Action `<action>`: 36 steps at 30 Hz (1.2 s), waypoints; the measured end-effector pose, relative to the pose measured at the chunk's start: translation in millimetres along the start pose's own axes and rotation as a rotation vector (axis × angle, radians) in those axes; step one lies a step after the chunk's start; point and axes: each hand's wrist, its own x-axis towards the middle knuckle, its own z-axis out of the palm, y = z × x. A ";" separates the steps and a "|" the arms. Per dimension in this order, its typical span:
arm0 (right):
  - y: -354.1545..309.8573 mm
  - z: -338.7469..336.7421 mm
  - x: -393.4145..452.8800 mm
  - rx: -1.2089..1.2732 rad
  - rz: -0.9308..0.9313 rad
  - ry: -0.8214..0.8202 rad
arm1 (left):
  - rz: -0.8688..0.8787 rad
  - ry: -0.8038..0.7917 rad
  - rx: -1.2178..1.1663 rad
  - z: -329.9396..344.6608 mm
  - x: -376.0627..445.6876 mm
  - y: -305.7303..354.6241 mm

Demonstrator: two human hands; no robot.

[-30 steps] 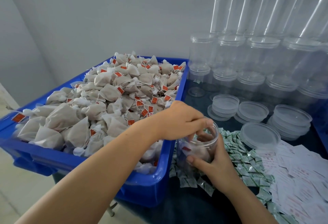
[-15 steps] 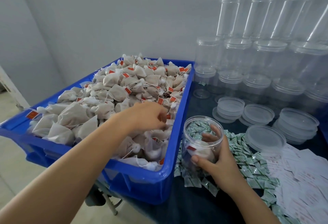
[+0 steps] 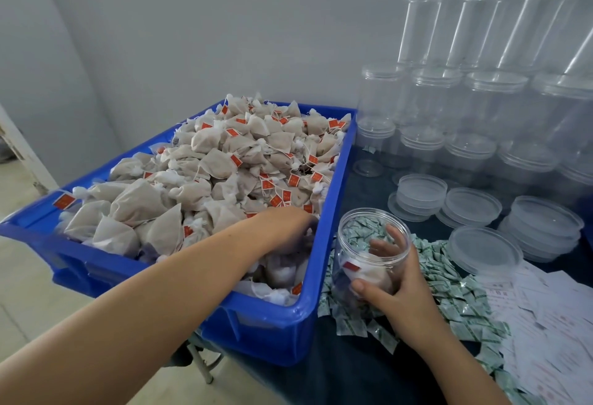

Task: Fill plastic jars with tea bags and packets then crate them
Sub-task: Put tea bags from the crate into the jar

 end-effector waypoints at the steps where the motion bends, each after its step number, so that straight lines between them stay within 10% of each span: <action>1: -0.1 -0.1 0.0 0.003 -0.001 -0.002 | 0.003 0.017 0.017 -0.2 0.4 0.5; 25: 0.6 -1.7 0.3 0.001 -0.025 -0.015 | -0.058 0.285 -0.224 -19.6 -10.9 -10.8; 36: 0.7 -0.6 2.2 -0.014 -0.007 -0.008 | 0.051 0.788 -0.617 -37.7 -24.2 -1.3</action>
